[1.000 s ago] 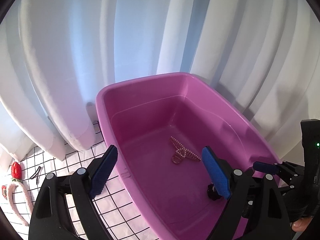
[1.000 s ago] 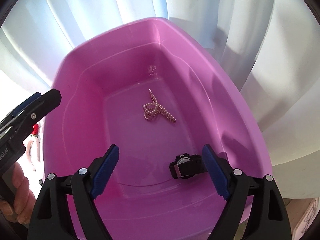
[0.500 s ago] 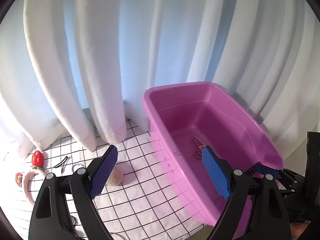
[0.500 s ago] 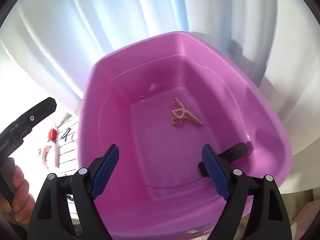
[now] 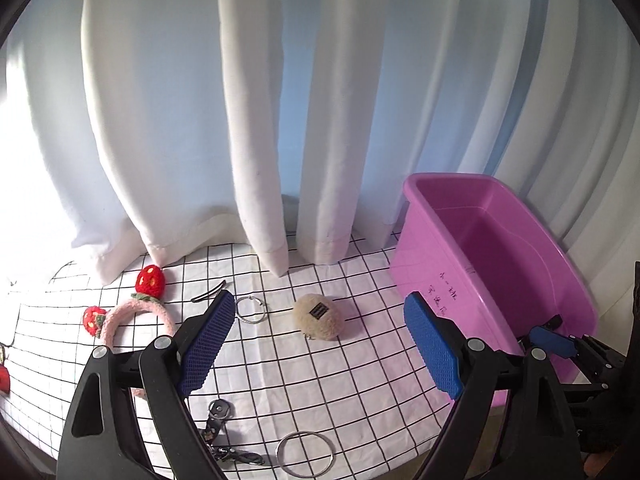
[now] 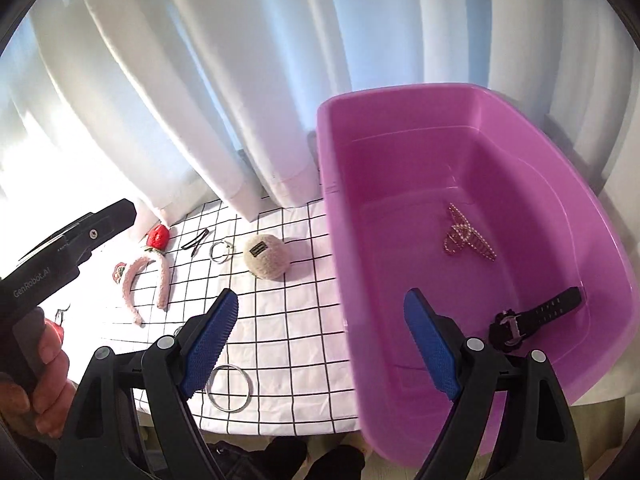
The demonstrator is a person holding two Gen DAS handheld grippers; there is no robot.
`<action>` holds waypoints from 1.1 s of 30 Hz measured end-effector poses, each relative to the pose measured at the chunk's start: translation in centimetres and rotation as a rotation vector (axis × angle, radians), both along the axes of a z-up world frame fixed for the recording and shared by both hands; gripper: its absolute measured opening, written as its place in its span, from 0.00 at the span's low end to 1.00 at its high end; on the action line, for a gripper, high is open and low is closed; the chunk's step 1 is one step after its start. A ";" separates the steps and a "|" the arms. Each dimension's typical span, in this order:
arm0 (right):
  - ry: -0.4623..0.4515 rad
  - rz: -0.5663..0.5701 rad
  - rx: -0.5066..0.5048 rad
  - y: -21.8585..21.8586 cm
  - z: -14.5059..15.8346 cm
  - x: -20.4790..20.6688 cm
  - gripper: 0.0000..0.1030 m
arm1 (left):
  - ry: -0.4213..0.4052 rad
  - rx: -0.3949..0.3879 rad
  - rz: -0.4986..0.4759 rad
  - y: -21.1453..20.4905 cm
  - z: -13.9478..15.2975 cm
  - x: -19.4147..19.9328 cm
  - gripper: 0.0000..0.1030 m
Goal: Organize jewelry
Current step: 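Move both tools back from the tub toward the remaining items, then grasp the black lanyard with the left tool while the right tool grasps the silver hoop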
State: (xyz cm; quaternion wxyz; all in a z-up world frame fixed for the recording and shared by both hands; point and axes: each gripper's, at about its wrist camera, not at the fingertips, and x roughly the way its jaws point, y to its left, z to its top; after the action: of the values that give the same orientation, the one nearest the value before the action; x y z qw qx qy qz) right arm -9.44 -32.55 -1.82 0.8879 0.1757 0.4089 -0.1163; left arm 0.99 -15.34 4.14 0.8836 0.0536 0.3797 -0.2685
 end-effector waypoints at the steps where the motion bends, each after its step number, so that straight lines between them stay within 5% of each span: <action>1: -0.001 0.009 -0.005 0.4 0.1 0.2 0.79 | 0.002 0.000 0.009 0.6 0.0 0.1 0.82; 17: 0.020 0.129 -0.016 7.8 -0.9 2.3 0.79 | 0.042 0.061 0.102 8.5 -2.8 -0.1 0.82; 33: 0.213 0.173 0.060 11.7 -9.6 3.2 0.79 | 0.218 0.158 0.165 14.7 -11.6 0.2 0.82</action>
State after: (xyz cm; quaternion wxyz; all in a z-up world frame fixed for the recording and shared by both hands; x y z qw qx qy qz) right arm -6.24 -20.83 -11.45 0.8405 0.1529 0.5178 -0.0451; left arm 1.20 -0.62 -7.51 0.8494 0.0621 0.4963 -0.1682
